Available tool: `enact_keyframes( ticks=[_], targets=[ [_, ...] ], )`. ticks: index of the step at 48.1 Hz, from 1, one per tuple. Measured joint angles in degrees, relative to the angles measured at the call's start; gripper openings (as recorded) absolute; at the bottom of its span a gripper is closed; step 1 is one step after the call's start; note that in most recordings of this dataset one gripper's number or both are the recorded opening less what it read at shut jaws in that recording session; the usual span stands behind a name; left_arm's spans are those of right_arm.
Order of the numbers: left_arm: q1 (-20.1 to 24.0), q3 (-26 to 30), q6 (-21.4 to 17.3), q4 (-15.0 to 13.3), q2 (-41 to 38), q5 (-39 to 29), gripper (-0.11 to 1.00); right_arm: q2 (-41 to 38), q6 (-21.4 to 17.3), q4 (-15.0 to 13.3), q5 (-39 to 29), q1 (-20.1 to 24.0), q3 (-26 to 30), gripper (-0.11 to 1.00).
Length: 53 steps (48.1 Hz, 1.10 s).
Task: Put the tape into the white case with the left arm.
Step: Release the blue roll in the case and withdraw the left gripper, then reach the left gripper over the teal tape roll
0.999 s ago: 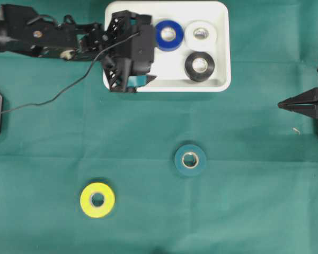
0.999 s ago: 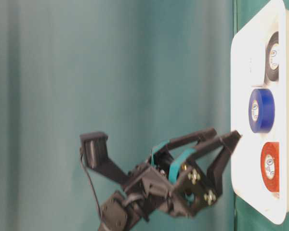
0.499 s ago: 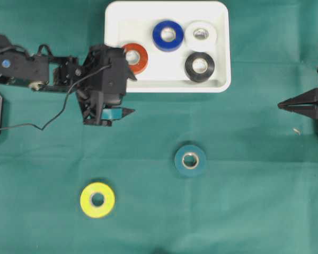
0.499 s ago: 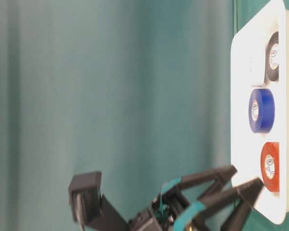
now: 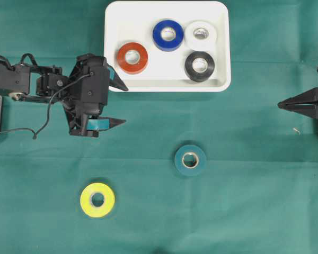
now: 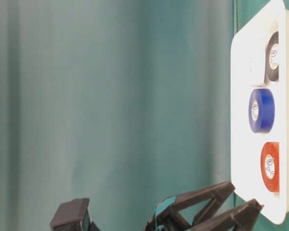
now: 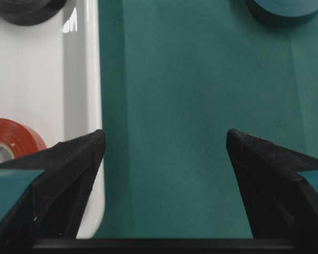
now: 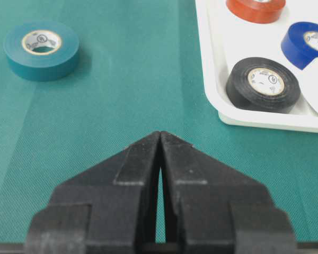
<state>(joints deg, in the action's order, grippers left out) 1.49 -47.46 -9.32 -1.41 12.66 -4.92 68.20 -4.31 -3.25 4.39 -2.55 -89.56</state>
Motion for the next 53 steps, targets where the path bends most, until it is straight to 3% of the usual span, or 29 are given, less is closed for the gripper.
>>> enact_keyframes(
  ticks=[27,36,53],
  targets=[
    [-1.49,-11.43,3.34,-0.09,12.04,7.47,1.00,0.00,0.00,0.00,0.00,0.00,0.00,-0.09],
    [-2.55,-13.36,5.19,0.00,15.29,7.73,1.00,0.00,0.00,0.00,0.00,0.09,0.00,-0.09],
    [-3.34,-14.33,5.19,-0.09,15.82,7.73,1.00,0.00,0.00,0.00,0.00,0.00,0.00,-0.09]
  ],
)
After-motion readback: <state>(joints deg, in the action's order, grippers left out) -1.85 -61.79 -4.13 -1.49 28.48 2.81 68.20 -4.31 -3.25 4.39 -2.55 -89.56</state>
